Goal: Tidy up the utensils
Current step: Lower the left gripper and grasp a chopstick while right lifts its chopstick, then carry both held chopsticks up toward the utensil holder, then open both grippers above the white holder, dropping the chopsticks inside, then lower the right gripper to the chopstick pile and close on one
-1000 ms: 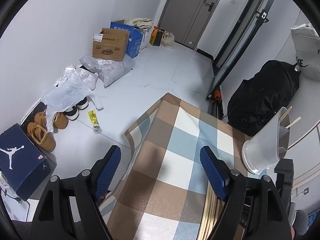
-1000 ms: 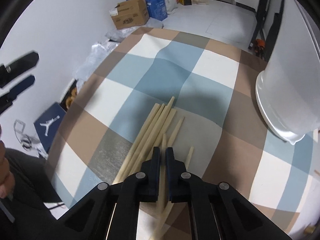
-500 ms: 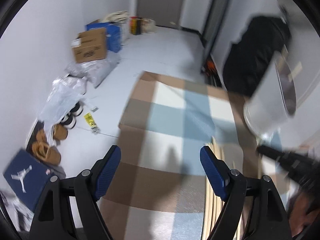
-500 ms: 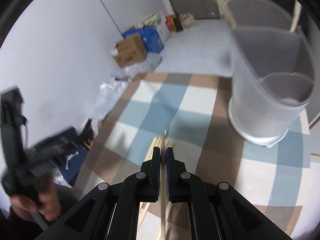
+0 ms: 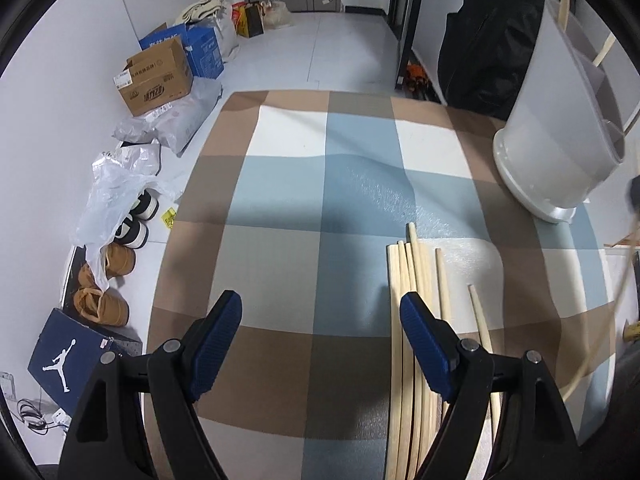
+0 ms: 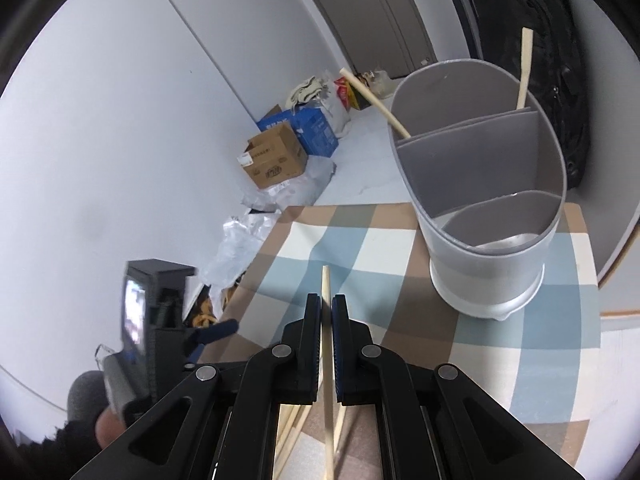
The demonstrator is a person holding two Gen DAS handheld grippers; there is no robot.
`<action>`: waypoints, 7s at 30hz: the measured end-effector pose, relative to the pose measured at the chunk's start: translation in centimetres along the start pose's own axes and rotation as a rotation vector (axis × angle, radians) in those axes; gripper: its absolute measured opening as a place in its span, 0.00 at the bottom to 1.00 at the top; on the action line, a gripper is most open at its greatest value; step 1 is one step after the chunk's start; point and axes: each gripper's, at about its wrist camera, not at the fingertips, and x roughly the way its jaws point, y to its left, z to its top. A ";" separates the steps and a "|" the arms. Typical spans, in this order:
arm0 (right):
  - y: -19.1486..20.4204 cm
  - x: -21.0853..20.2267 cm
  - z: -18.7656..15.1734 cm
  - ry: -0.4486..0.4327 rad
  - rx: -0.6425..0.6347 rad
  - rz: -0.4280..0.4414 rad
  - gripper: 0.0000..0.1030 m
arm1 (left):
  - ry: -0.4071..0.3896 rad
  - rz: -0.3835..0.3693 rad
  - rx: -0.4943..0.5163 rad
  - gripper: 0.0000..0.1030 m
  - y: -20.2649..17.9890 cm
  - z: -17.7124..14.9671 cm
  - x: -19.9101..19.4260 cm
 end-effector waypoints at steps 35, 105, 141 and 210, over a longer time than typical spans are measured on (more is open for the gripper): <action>-1.5 -3.5 0.7 -0.079 0.016 0.049 0.05 | 0.022 -0.020 0.024 0.25 -2.2 2.0 1.8; -3.6 -14.5 17.0 -0.426 -0.087 -0.123 0.04 | -0.934 -0.369 -0.166 0.02 -6.4 15.4 -18.0; -7.4 -7.8 15.3 -0.380 -0.108 -0.120 0.05 | -0.932 -0.199 0.009 0.02 -11.4 15.5 -12.1; 0.2 -3.9 -1.0 -0.025 -0.077 -0.060 0.79 | -0.434 -0.221 -0.176 0.80 1.6 1.1 -9.7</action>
